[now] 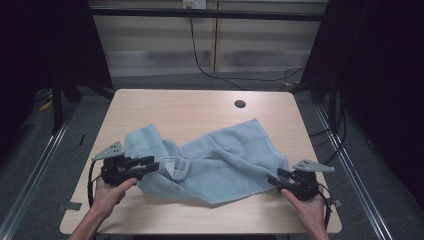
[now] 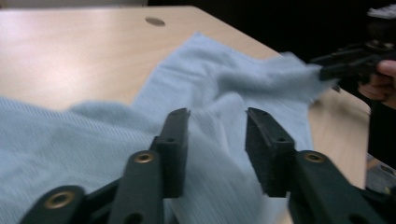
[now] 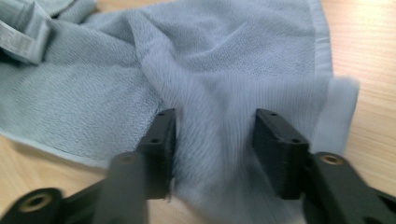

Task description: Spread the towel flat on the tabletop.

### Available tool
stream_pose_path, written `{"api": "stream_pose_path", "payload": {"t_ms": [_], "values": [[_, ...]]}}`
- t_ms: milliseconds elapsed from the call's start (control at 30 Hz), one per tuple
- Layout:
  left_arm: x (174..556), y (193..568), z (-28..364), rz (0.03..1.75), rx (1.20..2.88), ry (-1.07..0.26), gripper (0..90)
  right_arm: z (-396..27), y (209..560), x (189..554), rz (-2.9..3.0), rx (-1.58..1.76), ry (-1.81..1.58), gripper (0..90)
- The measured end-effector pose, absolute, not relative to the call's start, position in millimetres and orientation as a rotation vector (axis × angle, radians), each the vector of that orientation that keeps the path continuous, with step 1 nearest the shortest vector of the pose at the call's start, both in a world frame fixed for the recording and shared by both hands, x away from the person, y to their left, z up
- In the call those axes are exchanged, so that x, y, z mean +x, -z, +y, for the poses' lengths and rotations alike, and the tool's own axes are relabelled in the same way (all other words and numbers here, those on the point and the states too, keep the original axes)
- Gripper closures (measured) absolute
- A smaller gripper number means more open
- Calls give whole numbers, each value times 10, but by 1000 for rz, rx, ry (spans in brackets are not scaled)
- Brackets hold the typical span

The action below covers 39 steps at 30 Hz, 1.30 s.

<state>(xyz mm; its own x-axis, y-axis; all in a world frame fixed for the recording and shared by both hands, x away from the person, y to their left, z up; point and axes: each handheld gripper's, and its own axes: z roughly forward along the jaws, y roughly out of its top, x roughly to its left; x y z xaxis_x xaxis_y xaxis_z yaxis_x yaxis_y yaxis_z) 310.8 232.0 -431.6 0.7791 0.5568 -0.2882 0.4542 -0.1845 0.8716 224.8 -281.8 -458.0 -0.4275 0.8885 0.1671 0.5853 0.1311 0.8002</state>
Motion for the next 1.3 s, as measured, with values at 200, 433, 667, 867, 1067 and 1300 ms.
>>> {"api": "stream_pose_path", "payload": {"t_ms": [200,433,667,867,1067,1300], "values": [[3437,4574,2171,858,1881,-88,589,-2924,4427,2329,2000,1441,-1259,454],[3404,4935,2058,849,2076,-61,639,-2663,4791,2437,2196,1435,-1182,443],[3297,4994,2087,827,2092,-57,650,-2496,4960,2482,2279,1439,-1060,538],[3173,4991,2097,832,2076,-37,587,-2499,4987,2585,2278,1398,-1009,707],[3042,4958,1985,819,2076,-32,484,-2519,5007,2891,2261,1403,-1018,773],[2998,4899,1974,784,2043,2,521,-2498,5050,3310,2218,1416,-1052,766]]}}
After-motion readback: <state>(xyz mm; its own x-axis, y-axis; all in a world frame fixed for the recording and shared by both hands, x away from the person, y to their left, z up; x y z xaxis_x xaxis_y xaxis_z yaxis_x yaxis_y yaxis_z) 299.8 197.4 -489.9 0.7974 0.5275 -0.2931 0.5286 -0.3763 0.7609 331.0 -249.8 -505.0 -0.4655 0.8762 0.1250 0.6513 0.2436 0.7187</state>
